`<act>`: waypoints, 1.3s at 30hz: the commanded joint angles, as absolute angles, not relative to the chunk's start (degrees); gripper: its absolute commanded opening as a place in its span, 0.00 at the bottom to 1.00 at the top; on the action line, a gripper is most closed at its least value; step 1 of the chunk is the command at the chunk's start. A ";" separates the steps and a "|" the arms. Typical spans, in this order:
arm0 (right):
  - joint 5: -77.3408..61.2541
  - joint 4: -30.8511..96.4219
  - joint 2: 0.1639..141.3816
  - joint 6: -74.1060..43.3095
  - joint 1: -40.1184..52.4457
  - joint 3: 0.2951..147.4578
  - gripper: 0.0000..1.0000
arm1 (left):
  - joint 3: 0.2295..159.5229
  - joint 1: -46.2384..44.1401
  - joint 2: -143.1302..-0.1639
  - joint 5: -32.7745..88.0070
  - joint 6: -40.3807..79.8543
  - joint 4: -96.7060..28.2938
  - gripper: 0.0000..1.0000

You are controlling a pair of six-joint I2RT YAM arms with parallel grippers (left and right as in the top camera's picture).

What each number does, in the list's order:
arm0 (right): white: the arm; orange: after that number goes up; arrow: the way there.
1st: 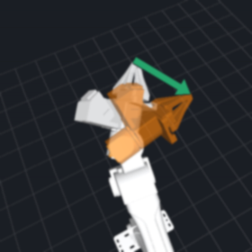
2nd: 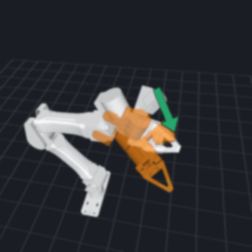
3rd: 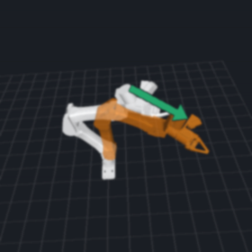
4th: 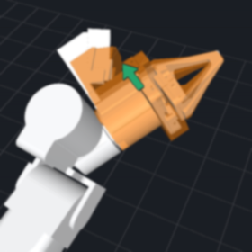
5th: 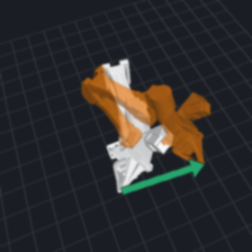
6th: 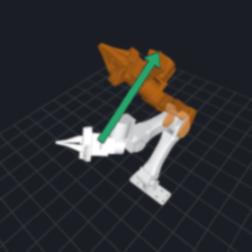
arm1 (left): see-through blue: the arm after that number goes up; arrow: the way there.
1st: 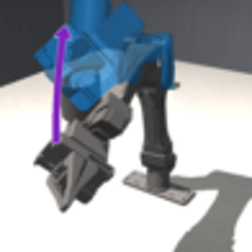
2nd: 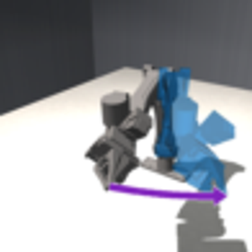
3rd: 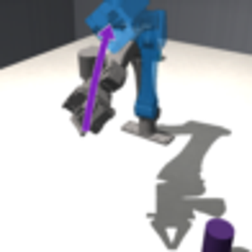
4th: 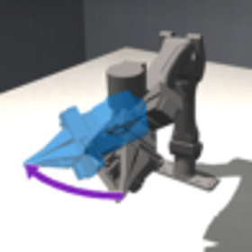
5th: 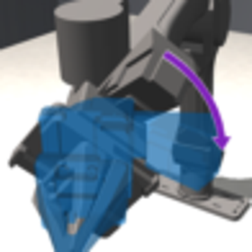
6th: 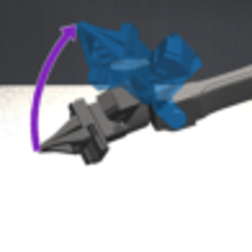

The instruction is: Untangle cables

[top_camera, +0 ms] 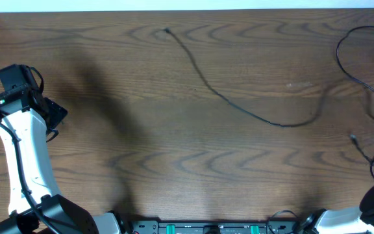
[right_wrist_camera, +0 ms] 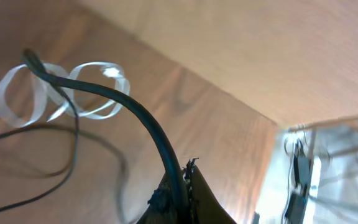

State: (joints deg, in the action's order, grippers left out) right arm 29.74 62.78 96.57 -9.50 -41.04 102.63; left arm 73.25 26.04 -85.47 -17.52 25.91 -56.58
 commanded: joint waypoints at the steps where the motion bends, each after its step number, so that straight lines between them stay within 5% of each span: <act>1: 27.24 62.22 94.67 -8.97 -45.65 103.88 0.01 | 72.69 26.17 -85.84 -18.52 26.85 -56.73 0.98; 6: 13.58 60.80 94.74 -9.15 -51.11 103.88 0.02 | 72.69 26.17 -85.84 -18.52 26.85 -56.73 0.98; 10: 3.81 60.64 94.83 -9.13 -53.41 103.85 0.18 | 72.69 26.17 -85.84 -18.52 26.85 -56.73 0.98; 13: 2.74 60.62 94.83 -9.13 -53.58 103.83 0.35 | 72.69 26.17 -85.84 -18.52 26.85 -56.73 0.98; 15: 1.58 60.69 94.83 -9.10 -53.28 103.81 0.62 | 72.69 26.17 -85.84 -18.52 26.85 -56.73 0.98; 20: -4.86 61.47 94.83 -9.06 -53.15 103.66 0.98 | 72.69 26.17 -85.84 -18.52 26.85 -56.73 0.98; 29: -27.68 62.83 94.83 1.89 -50.19 99.83 0.99 | 72.69 26.17 -85.84 -18.52 26.85 -56.73 0.98; 39: -27.99 59.35 94.83 9.58 -33.41 90.54 0.99 | 72.69 26.17 -85.84 -18.52 26.85 -56.73 0.98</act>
